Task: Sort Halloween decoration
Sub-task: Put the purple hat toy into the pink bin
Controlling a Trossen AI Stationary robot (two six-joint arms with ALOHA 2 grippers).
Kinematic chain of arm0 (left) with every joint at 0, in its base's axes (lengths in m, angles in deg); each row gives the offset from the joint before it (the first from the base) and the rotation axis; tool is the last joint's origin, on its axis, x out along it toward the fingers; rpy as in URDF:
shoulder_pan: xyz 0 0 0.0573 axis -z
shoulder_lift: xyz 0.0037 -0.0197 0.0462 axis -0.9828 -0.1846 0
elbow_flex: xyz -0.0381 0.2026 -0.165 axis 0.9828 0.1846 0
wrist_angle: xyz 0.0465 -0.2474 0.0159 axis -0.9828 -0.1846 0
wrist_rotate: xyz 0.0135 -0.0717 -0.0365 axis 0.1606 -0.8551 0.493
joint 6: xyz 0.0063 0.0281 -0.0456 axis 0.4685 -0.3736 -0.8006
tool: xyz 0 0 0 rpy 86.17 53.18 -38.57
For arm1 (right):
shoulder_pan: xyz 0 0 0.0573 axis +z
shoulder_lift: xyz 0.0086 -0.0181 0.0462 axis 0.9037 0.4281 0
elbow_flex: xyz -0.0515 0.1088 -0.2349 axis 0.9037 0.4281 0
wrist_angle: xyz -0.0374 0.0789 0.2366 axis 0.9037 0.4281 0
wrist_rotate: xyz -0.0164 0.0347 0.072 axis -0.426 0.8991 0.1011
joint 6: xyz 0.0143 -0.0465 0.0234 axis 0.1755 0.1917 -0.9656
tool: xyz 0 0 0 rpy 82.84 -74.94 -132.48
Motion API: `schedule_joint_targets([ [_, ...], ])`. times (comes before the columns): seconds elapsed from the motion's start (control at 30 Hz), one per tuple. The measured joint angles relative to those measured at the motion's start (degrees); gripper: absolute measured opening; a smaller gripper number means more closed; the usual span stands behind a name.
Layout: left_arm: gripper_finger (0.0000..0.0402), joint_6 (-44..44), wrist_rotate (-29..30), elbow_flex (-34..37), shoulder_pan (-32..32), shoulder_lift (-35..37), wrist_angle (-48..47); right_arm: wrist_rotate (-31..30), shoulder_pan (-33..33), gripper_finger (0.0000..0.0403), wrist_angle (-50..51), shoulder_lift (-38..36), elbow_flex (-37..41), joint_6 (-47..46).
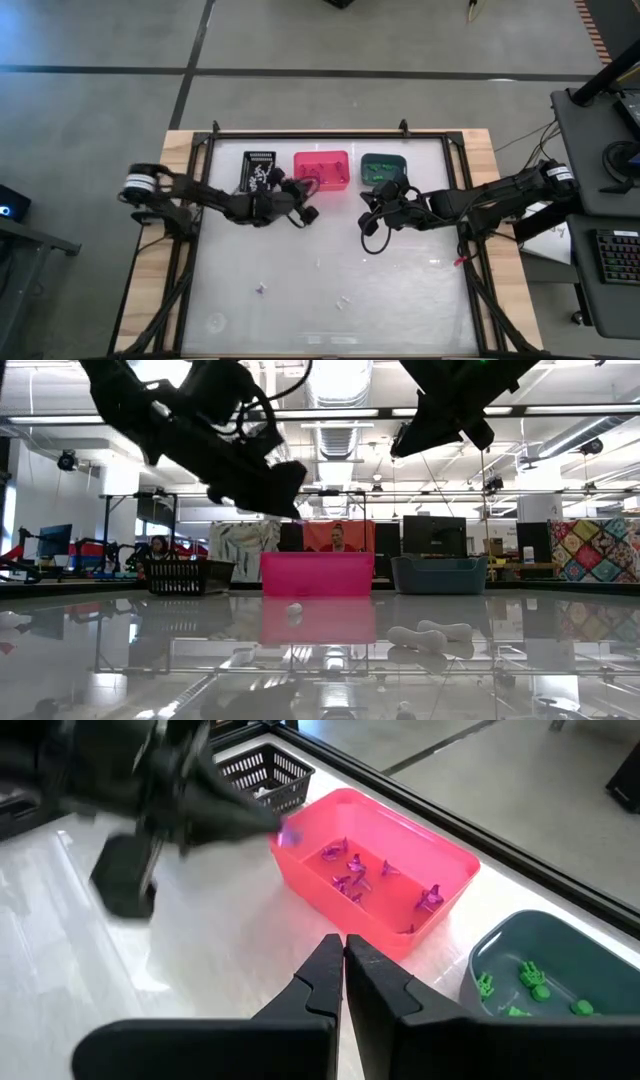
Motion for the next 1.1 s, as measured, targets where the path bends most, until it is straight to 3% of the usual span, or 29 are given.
schedule_joint_targets([
  [0.17, 0.0000, 2.7, -8.9, 0.0, -7.5, 6.6, -7.3, 0.0, 0.0, 0.0009, -0.2, 0.0, 0.0, -0.4],
  [0.33, 0.0000, 1.9, -21.9, 0.0, -15.2, 7.5, -10.5, 0.6, 0.0, 0.0009, -0.2, 0.0, 0.0, -1.2],
  [0.4, 0.0000, 0.9, -24.2, 0.0, -16.8, 7.2, -10.7, 1.8, 0.0, 0.0009, -0.2, 0.0, 0.0, -1.6],
  [1.1, 0.0000, 0.6, -24.9, 0.0, -17.5, 6.8, -10.7, 3.5, 0.0, 0.0009, -0.2, 0.0, 0.0, -3.1],
])
